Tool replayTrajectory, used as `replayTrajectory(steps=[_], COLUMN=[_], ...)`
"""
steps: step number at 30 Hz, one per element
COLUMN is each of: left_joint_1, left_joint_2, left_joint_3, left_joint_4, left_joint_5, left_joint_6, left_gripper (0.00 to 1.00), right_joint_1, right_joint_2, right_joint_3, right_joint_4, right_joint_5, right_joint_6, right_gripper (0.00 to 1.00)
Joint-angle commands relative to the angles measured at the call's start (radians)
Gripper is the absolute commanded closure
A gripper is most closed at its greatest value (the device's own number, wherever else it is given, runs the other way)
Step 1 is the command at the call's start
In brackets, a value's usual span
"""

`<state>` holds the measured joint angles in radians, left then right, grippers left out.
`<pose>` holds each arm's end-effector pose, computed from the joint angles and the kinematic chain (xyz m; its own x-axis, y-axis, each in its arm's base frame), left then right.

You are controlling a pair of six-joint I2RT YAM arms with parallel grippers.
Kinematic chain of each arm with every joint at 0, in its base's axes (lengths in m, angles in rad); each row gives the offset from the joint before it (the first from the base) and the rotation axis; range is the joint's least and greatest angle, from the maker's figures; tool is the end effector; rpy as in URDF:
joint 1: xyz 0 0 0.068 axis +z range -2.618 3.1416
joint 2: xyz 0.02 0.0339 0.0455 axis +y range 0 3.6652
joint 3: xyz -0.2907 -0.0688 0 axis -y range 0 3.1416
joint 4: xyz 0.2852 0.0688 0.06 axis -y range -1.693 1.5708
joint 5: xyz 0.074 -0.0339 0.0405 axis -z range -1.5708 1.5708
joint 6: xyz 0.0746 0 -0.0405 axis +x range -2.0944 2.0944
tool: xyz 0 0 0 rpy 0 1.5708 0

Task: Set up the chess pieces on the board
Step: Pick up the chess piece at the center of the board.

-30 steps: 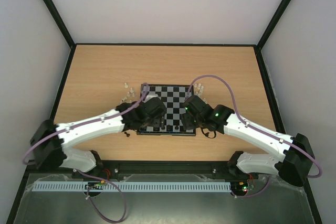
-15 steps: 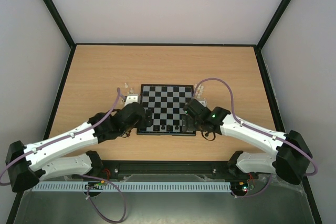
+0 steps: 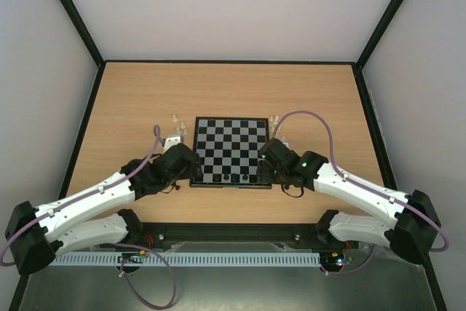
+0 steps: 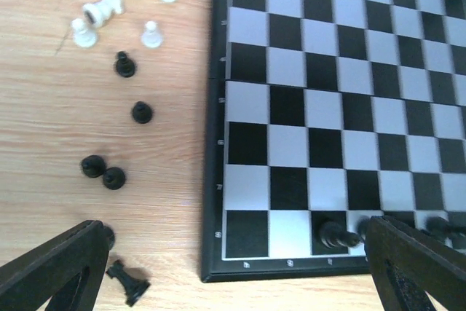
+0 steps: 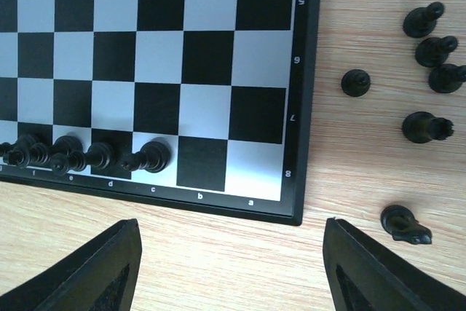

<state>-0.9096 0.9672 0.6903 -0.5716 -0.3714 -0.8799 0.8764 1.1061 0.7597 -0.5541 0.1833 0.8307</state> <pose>0.1691 -0.1733 0.2249 -0.7468 -0.2096 -0.6311 0.0197 0.9417 -0.3360 0.1832 0.1987 0.2175 -0.8426 0.1228 -0.5244 -0.0904 0.9276 0.3624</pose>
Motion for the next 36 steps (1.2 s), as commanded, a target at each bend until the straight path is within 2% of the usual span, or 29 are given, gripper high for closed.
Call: replayTrajectory(steps=[1,5,12,19,24,28,33,36], left_joint_1=[0.063,0.118,0.122,0.121,0.129,0.137,0.147,0.151], left_joint_2=[0.050,0.117,0.172,0.173,0.250,0.312,0.351,0.351], left_joint_3=[-0.007,-0.008,-0.021,-0.063,-0.060,-0.041,-0.032,-0.037], left_joint_4=[-0.077,-0.138,-0.161,-0.129,-0.097,-0.074,-0.072,-0.073], left_joint_5=[-0.027,-0.015,0.026,0.026,0.006,-0.003,-0.004,-0.007], left_joint_6=[-0.108,-0.206,-0.356,-0.426,-0.439,-0.434,-0.428,-0.424], left_gripper=[0.01,0.00,0.02,0.34,0.51,0.60,0.63,0.70], right_joint_1=[-0.001,-0.001,-0.001,-0.001,-0.003,-0.002,-0.003,-0.003], right_joint_2=[0.037,0.076,0.102,0.064,0.046,0.037,0.031,0.029], right_joint_3=[0.061,0.115,0.122,0.084,0.053,0.047,0.038,0.035], right_joint_4=[-0.010,-0.007,0.020,0.049,0.065,0.078,0.087,0.089], right_joint_5=[-0.034,-0.025,-0.027,-0.054,-0.069,-0.093,-0.105,-0.109], right_joint_6=[-0.044,-0.110,-0.218,-0.275,-0.300,-0.311,-0.317,-0.320], right_gripper=[0.31,0.31,0.31,0.31,0.31,0.31,0.31,0.31])
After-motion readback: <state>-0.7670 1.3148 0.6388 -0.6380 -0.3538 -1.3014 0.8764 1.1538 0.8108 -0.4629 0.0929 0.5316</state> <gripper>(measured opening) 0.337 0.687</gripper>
